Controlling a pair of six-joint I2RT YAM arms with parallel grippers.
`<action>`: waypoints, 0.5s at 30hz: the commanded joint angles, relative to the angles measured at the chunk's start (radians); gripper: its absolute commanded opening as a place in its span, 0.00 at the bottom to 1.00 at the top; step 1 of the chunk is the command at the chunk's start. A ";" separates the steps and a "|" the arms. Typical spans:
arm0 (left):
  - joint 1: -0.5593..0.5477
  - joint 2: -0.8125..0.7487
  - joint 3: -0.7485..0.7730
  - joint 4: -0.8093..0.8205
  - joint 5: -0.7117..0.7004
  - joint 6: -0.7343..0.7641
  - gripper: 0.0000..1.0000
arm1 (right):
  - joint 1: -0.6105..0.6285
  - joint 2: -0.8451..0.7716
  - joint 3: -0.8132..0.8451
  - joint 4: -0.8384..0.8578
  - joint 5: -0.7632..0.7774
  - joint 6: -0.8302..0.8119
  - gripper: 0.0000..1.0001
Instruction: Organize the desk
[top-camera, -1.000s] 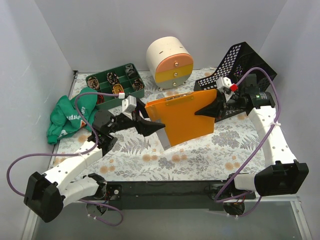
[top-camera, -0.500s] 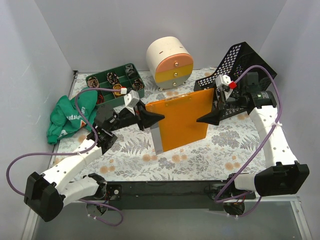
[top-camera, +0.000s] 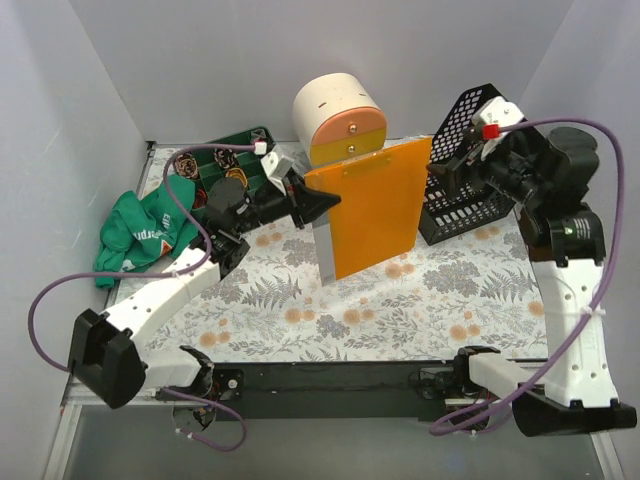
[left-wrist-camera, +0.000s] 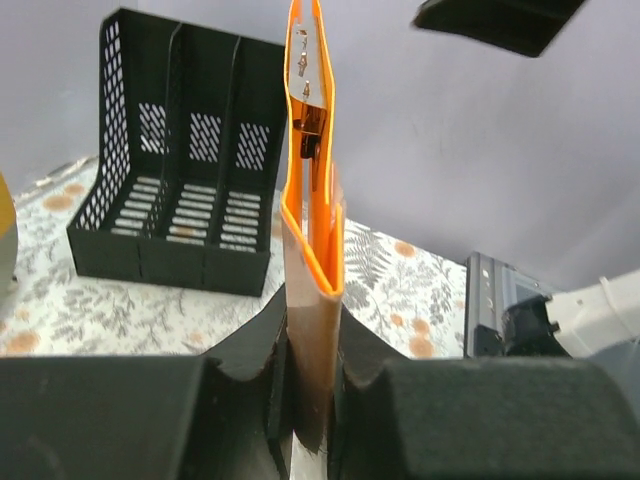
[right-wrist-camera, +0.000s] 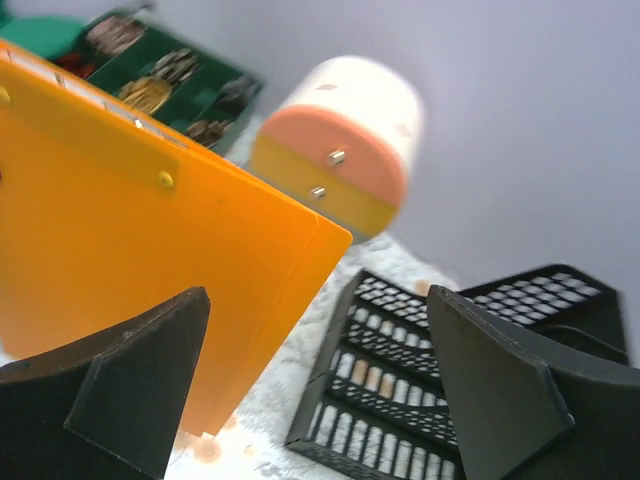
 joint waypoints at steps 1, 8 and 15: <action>-0.001 0.126 0.169 0.065 0.019 0.011 0.00 | -0.006 -0.055 0.035 0.160 0.277 0.145 0.98; 0.001 0.382 0.487 0.054 0.094 0.074 0.00 | -0.010 -0.038 0.204 0.086 0.535 0.251 0.98; -0.004 0.668 0.777 0.177 0.179 -0.050 0.00 | -0.012 0.016 0.445 0.002 0.523 0.282 0.98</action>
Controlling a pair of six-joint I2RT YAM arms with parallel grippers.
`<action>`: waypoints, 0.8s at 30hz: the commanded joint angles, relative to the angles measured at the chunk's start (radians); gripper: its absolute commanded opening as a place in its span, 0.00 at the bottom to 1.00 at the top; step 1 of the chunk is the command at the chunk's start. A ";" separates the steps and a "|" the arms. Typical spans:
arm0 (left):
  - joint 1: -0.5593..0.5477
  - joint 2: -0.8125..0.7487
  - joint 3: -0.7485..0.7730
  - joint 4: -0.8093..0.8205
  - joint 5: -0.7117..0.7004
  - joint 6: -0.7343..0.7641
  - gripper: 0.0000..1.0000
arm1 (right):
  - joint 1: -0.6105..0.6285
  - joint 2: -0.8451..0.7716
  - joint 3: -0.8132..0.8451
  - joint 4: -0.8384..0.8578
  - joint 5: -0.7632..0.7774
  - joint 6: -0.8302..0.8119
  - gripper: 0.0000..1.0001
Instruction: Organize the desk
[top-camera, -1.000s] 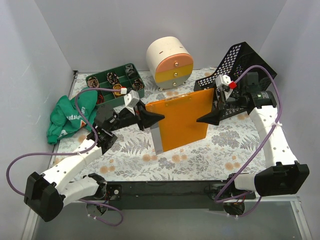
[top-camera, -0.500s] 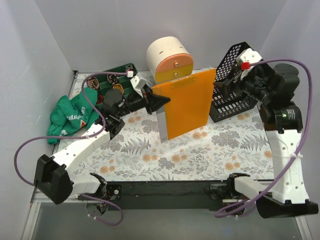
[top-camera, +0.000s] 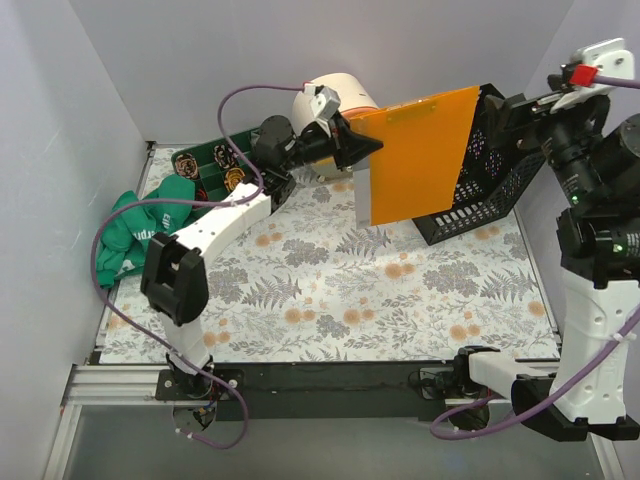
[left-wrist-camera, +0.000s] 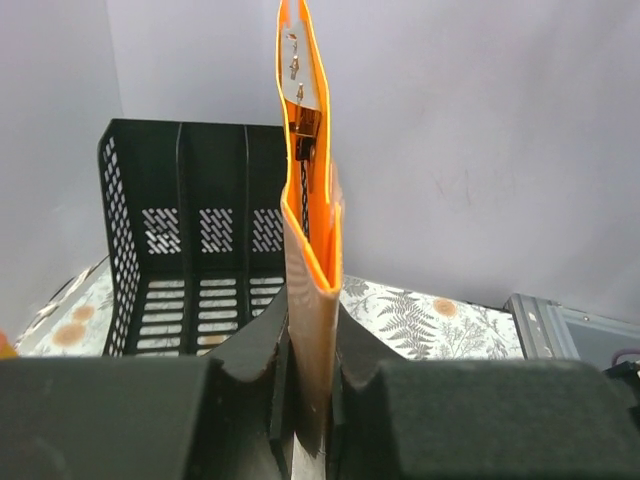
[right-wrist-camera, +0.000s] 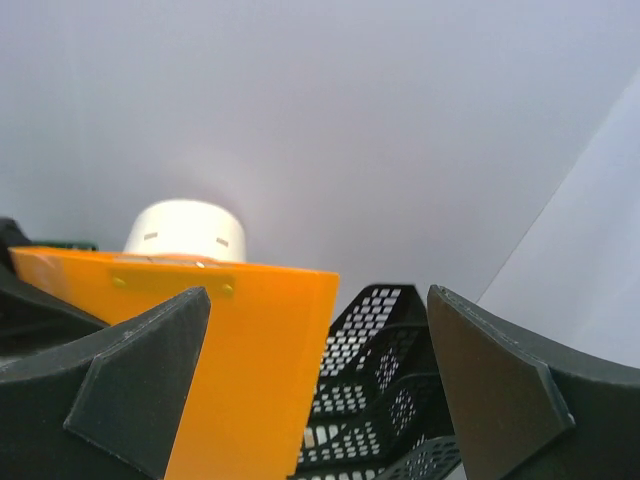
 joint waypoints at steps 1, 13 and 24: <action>-0.005 0.126 0.186 0.114 0.062 -0.079 0.00 | -0.001 -0.007 0.077 -0.015 0.051 0.047 0.98; -0.091 0.503 0.671 0.131 -0.050 -0.080 0.00 | -0.001 -0.020 -0.007 -0.019 0.054 0.054 0.99; -0.152 0.644 0.788 0.283 -0.201 -0.042 0.00 | -0.001 0.001 -0.009 -0.041 0.030 0.071 0.99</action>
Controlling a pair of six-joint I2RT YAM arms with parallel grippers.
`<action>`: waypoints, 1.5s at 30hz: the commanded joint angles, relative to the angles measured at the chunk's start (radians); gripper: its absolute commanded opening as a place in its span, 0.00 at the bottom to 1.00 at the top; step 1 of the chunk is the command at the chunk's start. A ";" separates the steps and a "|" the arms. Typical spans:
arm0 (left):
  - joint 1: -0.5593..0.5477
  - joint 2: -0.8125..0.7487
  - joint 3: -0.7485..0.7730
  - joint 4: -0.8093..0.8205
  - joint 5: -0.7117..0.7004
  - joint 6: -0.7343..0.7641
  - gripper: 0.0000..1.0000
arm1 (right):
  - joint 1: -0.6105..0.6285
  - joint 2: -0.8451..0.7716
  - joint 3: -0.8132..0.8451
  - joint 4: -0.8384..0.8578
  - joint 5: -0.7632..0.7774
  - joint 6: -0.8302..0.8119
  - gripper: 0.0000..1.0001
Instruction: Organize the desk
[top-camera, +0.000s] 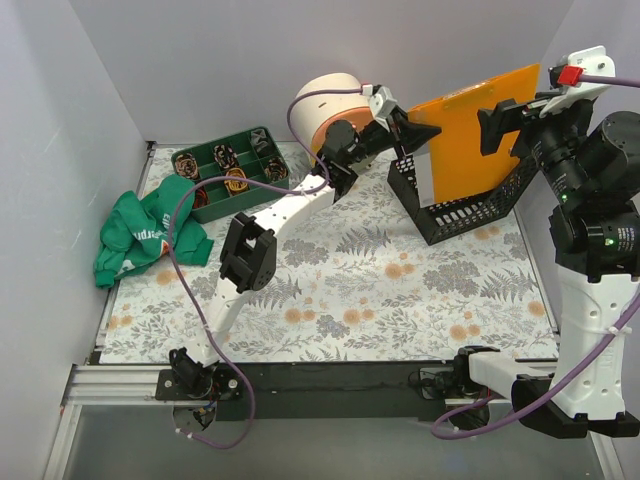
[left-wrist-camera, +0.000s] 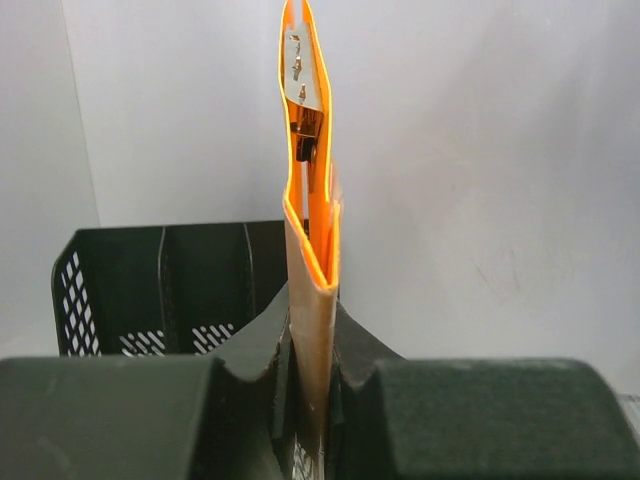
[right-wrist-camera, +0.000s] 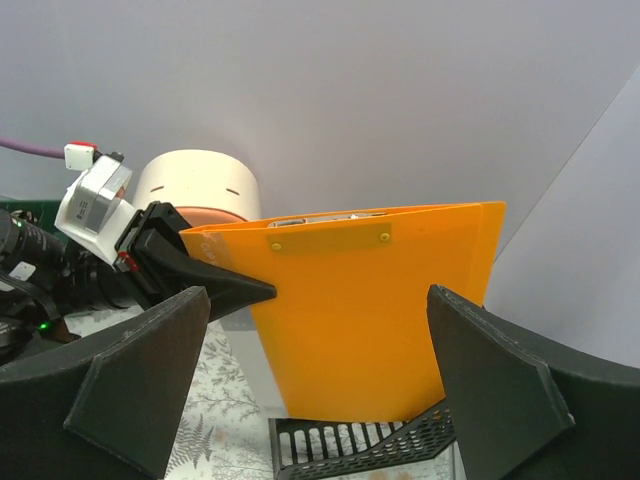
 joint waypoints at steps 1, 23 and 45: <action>-0.023 0.025 0.102 0.118 -0.098 0.025 0.00 | -0.001 0.003 0.013 0.016 -0.010 0.019 0.99; -0.090 -0.016 -0.129 0.086 -0.073 0.161 0.48 | -0.007 -0.029 -0.088 0.036 -0.034 0.010 0.98; -0.041 -0.933 -0.963 -0.205 -0.364 0.227 0.98 | -0.014 -0.178 -0.361 0.087 0.039 -0.017 0.98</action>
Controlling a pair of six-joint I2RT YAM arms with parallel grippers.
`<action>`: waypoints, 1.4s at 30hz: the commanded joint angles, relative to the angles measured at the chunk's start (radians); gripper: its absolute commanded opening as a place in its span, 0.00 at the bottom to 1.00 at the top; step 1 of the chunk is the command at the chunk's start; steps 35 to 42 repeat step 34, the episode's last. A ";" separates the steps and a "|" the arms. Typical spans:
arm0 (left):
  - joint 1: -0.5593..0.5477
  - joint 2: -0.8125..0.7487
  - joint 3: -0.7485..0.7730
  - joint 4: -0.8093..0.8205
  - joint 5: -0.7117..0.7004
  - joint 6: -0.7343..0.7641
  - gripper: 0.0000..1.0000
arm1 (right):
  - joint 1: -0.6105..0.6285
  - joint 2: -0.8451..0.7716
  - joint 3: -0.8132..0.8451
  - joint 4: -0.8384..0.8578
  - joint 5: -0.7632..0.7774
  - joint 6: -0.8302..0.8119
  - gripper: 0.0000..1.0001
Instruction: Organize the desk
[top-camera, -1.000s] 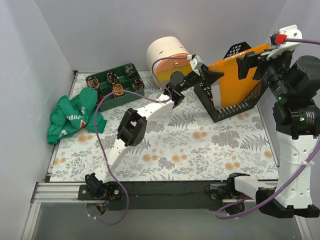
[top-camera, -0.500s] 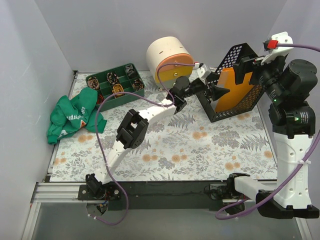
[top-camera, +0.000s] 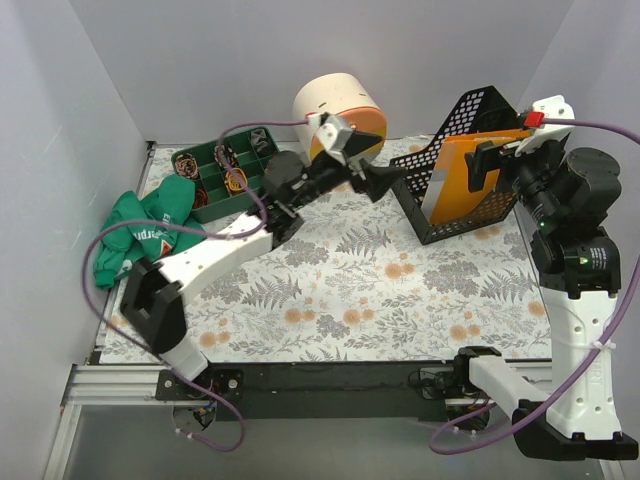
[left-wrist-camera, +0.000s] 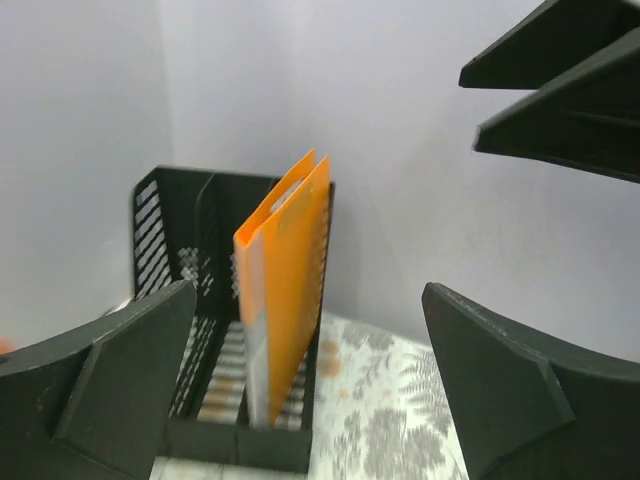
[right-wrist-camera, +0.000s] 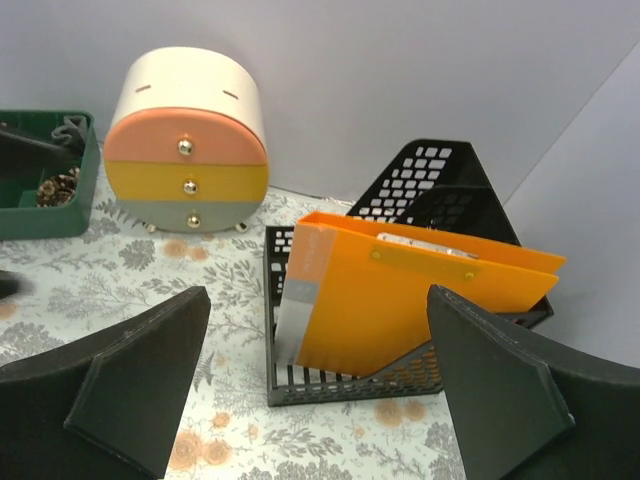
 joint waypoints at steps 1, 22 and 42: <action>0.030 -0.325 -0.218 -0.248 -0.155 0.063 0.98 | -0.005 -0.040 -0.053 0.061 0.060 0.016 0.98; 0.061 -1.141 -0.513 -0.974 -0.634 -0.099 0.98 | -0.005 -0.250 -0.290 0.090 0.333 0.056 0.98; 0.061 -1.155 -0.493 -1.030 -0.651 -0.113 0.98 | -0.005 -0.272 -0.309 0.090 0.324 -0.004 0.98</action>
